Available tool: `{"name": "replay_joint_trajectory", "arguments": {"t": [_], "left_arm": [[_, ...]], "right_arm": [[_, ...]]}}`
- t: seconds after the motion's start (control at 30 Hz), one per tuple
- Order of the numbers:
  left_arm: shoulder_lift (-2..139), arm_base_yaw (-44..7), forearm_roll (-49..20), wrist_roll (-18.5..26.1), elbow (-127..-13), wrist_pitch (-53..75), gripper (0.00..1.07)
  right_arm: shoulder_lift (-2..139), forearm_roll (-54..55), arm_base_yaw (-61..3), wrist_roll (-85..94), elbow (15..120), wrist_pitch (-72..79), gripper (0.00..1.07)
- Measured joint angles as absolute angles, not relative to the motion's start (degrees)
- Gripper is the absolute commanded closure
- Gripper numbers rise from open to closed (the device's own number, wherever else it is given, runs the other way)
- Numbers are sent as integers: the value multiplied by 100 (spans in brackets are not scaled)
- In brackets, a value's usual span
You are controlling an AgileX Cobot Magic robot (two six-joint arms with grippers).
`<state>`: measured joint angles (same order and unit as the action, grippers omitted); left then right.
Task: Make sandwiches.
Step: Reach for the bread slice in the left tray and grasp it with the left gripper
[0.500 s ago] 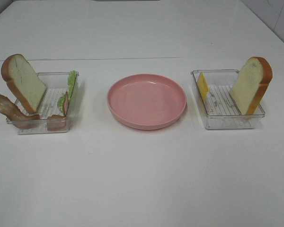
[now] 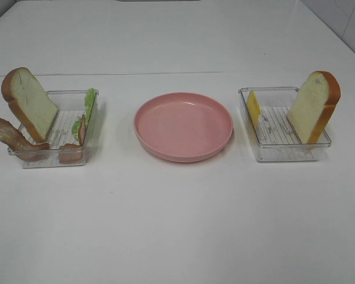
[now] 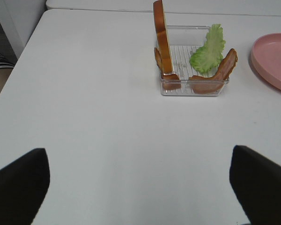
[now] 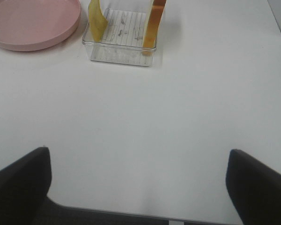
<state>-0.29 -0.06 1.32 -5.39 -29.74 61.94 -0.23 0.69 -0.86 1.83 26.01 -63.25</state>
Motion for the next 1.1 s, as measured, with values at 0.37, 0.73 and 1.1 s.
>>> {"name": "replay_joint_trajectory", "arguments": {"t": [0.37,0.73,1.1], "left_arm": [[888,-6,126,-630,-3283,5506,10],[3369,-6,126,-647,-3867,4624,10],[6154,-6,126,-647,-5455,4509,10]], "right_arm": [[-23,69,-86,183,2601,-6325,9],[-23,69,-86,183,2601,-6325,9],[-23,69,-86,183,2601,-6325,9]]}}
